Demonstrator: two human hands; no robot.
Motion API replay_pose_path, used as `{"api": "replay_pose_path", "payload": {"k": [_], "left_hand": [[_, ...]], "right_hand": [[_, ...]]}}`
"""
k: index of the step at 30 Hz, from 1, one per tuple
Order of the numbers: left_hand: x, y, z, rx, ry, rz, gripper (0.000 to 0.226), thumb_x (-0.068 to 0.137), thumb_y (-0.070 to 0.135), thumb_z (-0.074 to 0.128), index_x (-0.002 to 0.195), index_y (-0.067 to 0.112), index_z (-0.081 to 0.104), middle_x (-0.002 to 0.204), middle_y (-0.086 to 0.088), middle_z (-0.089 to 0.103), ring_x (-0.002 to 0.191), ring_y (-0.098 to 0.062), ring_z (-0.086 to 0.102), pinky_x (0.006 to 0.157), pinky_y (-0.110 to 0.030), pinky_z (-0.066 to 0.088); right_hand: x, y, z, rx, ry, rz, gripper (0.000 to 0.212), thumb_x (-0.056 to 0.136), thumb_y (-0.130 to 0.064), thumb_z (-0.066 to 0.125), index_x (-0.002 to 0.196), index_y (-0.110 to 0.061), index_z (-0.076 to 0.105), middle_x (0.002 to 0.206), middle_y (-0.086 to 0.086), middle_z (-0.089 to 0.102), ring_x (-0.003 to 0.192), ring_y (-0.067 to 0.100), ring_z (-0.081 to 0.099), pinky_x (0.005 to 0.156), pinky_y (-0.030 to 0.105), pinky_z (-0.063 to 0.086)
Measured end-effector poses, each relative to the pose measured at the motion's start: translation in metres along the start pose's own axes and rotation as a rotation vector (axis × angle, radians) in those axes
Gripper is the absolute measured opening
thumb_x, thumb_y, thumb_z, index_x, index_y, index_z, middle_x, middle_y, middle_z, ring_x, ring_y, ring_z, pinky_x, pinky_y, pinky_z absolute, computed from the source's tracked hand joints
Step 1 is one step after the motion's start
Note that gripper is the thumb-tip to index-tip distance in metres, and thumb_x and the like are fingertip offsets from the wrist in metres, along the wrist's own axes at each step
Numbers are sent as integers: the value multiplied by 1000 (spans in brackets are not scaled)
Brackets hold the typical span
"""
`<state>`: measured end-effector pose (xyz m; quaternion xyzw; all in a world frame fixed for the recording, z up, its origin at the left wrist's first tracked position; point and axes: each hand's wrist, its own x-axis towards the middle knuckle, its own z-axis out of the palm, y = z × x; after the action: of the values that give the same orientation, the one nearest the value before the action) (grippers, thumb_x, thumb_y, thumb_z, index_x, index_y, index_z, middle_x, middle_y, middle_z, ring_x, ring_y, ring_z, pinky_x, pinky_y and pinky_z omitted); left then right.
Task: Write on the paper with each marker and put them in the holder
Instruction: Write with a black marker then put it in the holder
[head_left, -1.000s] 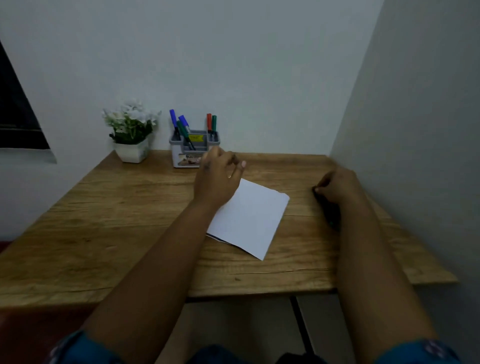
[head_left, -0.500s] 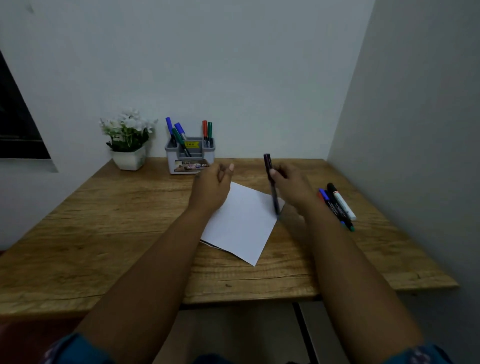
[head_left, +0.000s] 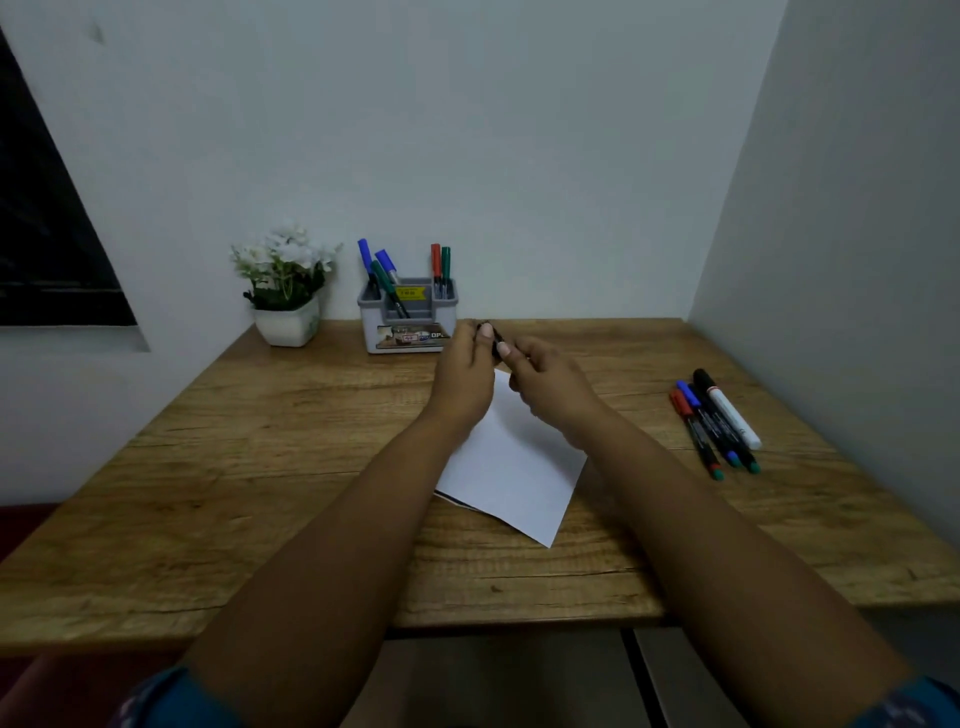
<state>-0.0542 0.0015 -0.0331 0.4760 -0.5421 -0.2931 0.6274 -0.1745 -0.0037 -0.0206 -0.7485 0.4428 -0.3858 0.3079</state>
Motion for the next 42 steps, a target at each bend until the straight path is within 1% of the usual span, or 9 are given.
{"api": "replay_pose_path", "payload": {"k": [4, 7, 11, 17, 19, 24, 27, 33, 42], "left_hand": [[8, -5, -10, 17, 79, -64, 25, 104, 26, 36, 84, 22, 50, 84, -4, 56, 80, -18, 53, 72, -36, 46], [15, -6, -28, 33, 156, -121, 28, 100, 24, 37, 74, 22, 49, 76, -5, 52, 67, -17, 45, 62, -32, 35], [21, -7, -67, 56, 155, -192, 32, 101, 27, 35, 74, 18, 50, 73, -4, 59, 60, -15, 49, 54, -27, 38], [13, 1, -111, 372, -269, -366, 26, 103, 26, 40, 88, 14, 57, 77, -8, 65, 47, -7, 53, 44, -19, 43], [11, 4, -121, 460, -359, -400, 20, 103, 18, 40, 102, 21, 60, 83, -5, 60, 55, -10, 50, 47, -20, 42], [8, 13, -128, 662, -759, -399, 38, 81, 36, 74, 100, 62, 54, 107, 5, 54, 98, -11, 50, 89, -32, 40], [10, 10, -126, 789, -848, -339, 34, 77, 37, 77, 83, 64, 59, 93, 6, 51, 90, -13, 50, 80, -31, 37], [16, 3, -125, 822, -851, -344, 34, 74, 38, 79, 86, 62, 58, 88, 6, 52, 89, -11, 51, 81, -32, 39], [22, 6, -124, 799, -910, -371, 34, 77, 27, 79, 94, 52, 64, 78, 2, 45, 77, -13, 46, 76, -32, 37]], "right_hand": [[-3, 2, 4, -107, -66, -43, 22, 103, -36, 44, 100, -32, 65, 69, -4, 56, 61, 5, 48, 68, 27, 37], [-8, 7, 1, 59, -176, -14, 41, 105, -26, 42, 145, -36, 41, 76, 1, 63, 61, 9, 49, 64, 26, 43], [-6, 11, -8, 374, -140, 57, 36, 105, -17, 42, 134, -36, 52, 86, 7, 69, 60, 9, 50, 57, 22, 47], [-3, 5, 3, 890, -249, 230, 24, 104, -13, 42, 116, -17, 62, 106, 3, 75, 89, 10, 72, 70, 21, 57], [-5, 7, 14, 855, -305, 217, 16, 99, -13, 53, 111, -14, 63, 107, 4, 75, 92, 9, 71, 71, 20, 56], [-8, -5, 36, 720, -376, 185, 18, 89, -26, 67, 74, -16, 67, 71, 6, 68, 51, 7, 54, 50, 18, 45], [-7, -9, 41, 592, -455, 126, 30, 85, -22, 72, 55, -21, 68, 60, 2, 65, 51, 8, 56, 51, 18, 47], [-11, -6, 39, 391, -604, -33, 12, 81, 4, 72, 90, -4, 73, 100, 16, 75, 101, 23, 70, 94, 30, 55], [-11, -5, 54, 185, -492, -207, 7, 80, 1, 73, 80, -6, 73, 80, 6, 75, 84, 20, 73, 80, 27, 57]]}}
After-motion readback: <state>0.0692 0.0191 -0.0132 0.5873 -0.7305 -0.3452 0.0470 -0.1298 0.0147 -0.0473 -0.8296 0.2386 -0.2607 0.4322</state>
